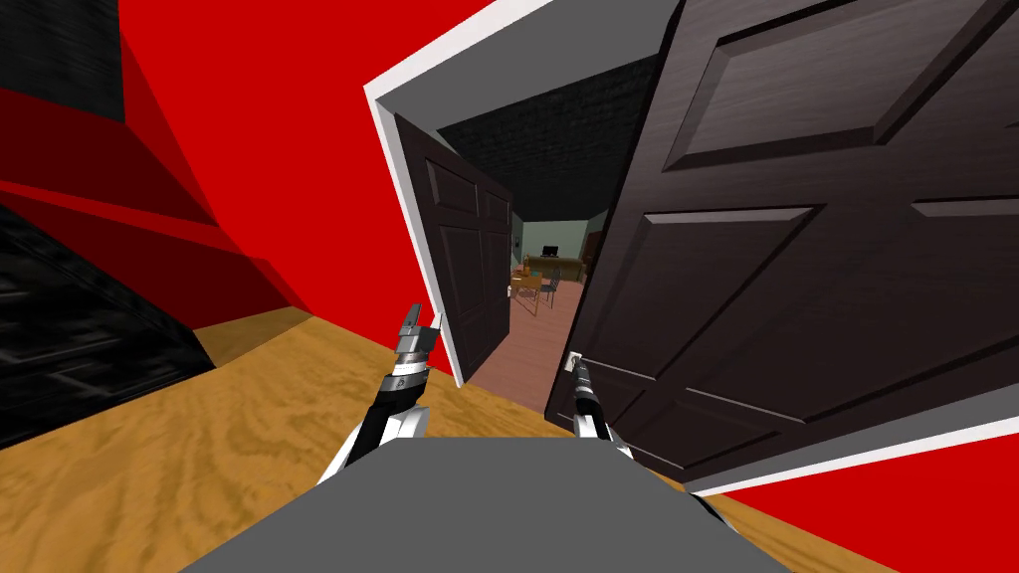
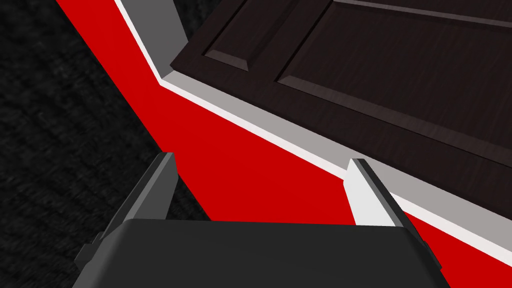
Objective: Push the door open
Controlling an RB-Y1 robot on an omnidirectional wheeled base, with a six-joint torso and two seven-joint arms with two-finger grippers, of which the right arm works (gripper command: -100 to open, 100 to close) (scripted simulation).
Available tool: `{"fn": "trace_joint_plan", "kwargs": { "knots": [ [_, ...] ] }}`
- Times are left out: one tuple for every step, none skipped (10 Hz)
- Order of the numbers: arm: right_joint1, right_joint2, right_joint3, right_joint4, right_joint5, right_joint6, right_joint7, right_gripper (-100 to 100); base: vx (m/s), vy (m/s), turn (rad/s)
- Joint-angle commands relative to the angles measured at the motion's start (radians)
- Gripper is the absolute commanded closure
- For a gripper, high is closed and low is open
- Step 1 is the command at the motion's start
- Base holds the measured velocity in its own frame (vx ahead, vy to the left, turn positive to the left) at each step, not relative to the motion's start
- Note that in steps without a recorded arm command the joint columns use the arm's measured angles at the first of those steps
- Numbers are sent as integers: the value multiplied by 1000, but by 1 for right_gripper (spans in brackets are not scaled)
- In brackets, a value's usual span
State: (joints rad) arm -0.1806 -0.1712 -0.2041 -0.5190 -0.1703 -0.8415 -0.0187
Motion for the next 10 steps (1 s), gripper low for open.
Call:
{"fn": "trace_joint_plan", "kwargs": {
  "knots": [
    [1, 1, 0, 0, 0, -1, 0, 100, -8, 2, 0],
    [1, 1, 0, 0, 0, -1, 0, 100, 0, 0, 0],
    [1, 1, 0, 0, 0, -1, 0, 100, 0, 0, 0],
    [0, 3, -4, 2, 1, 1, 3, 100, 90, 1, -76],
    [-1, 4, -5, 3, 1, 1, 4, 100, 134, 16, -82],
    [-2, 5, -8, 3, 2, 1, 6, 100, 155, 3, -89],
    [-3, 7, -11, 4, 2, 0, 8, 100, 156, -11, -91],
    [-5, 9, -15, 5, 3, 0, 10, 100, 169, -23, -84],
    [-6, 11, -19, 6, 4, 0, 13, 100, 203, -13, -92],
    [-8, 13, -23, 7, 5, 0, 15, 100, 198, -1, -145]
  ]
}}
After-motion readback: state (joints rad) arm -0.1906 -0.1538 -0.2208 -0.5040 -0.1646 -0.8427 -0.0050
